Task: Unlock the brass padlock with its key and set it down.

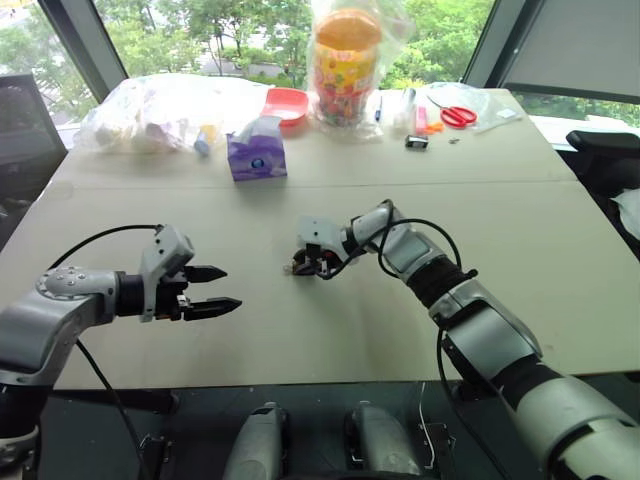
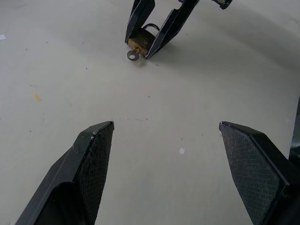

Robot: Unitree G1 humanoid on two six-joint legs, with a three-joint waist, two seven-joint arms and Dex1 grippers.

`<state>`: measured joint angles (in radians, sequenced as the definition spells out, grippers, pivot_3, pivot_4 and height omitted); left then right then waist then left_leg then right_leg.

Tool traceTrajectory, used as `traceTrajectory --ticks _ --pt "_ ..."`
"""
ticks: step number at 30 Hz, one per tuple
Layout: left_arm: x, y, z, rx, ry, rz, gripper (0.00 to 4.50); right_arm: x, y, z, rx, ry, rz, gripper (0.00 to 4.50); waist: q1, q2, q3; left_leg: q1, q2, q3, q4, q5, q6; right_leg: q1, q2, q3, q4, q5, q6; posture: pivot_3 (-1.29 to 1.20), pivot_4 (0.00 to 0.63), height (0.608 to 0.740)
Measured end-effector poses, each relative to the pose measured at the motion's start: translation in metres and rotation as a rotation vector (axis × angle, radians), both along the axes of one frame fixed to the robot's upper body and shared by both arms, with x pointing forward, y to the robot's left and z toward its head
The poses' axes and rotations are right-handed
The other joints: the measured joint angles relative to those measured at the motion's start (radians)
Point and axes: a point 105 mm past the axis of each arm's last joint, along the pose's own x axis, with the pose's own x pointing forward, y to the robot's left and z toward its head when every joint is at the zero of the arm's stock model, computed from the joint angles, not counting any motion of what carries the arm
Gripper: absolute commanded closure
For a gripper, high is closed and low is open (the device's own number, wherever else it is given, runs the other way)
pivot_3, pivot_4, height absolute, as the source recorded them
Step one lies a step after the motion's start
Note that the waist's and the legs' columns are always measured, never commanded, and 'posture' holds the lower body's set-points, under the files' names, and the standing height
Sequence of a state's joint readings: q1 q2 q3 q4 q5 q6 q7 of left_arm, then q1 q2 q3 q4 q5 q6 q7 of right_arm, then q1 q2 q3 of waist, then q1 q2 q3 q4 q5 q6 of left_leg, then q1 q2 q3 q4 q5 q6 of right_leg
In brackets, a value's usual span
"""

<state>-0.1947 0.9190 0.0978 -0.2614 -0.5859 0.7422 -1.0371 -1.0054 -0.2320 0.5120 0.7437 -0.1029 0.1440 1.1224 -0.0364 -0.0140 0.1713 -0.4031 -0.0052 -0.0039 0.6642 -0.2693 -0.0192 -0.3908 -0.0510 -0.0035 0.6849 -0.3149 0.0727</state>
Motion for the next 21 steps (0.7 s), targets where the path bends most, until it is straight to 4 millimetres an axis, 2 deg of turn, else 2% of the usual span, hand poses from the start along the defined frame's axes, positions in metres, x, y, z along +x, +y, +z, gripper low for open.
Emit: traceTrajectory --ticks 3,6,7,10,13,19,21 --pt "0.012 -0.011 0.011 -0.085 -0.025 -0.004 0.73 0.007 -0.007 0.006 -0.017 -0.122 -0.015 3.79 0.009 0.000 0.000 -0.001 0.000 0.000 0.000 0.001 -0.001 -0.001 0.000 0.000 0.000 0.000 -0.001 0.00 0.150 0.740" --pt "0.024 -0.014 0.020 -0.203 -0.005 0.011 0.73 0.016 -0.035 0.023 -0.027 -0.317 -0.026 3.79 0.020 0.000 0.000 -0.006 -0.001 0.000 0.001 0.001 -0.001 -0.007 0.000 0.000 0.000 0.001 0.000 0.00 0.150 0.740" --pt "0.029 -0.013 0.023 -0.242 0.011 0.025 0.73 0.016 -0.040 0.033 -0.006 -0.378 -0.021 3.79 0.020 0.000 0.001 -0.007 -0.001 0.000 0.001 0.001 -0.001 -0.008 0.000 0.000 0.000 0.001 0.000 0.00 0.150 0.740" --pt "0.041 -0.017 0.035 -0.339 0.032 0.012 0.02 0.009 -0.041 0.070 0.085 -0.565 0.012 3.79 0.014 0.000 0.001 -0.008 0.000 0.000 0.000 0.001 -0.001 -0.009 0.002 0.000 0.000 0.000 0.000 0.00 0.150 0.740" --pt "0.053 -0.028 0.050 -0.428 0.029 -0.035 0.02 -0.003 -0.040 0.098 0.149 -0.690 0.039 3.79 0.017 0.000 0.001 -0.008 0.001 0.000 0.000 0.001 -0.001 -0.008 0.003 0.000 0.000 0.000 0.000 0.00 0.150 0.740" --pt "0.086 -0.045 0.055 -0.537 0.022 -0.031 0.02 -0.022 -0.034 0.107 0.214 -0.728 0.036 3.79 0.020 -0.001 0.001 -0.008 0.001 0.000 0.003 0.001 -0.001 -0.006 0.003 0.000 0.000 0.001 0.000 0.00 0.150 0.740" --pt "0.091 -0.049 0.054 -0.534 0.017 -0.042 0.53 -0.021 -0.036 0.109 0.224 -0.735 0.010 3.79 0.021 -0.001 0.001 -0.007 0.001 0.000 0.002 0.001 -0.001 -0.006 0.004 0.000 0.000 0.001 0.000 0.00 0.150 0.740"
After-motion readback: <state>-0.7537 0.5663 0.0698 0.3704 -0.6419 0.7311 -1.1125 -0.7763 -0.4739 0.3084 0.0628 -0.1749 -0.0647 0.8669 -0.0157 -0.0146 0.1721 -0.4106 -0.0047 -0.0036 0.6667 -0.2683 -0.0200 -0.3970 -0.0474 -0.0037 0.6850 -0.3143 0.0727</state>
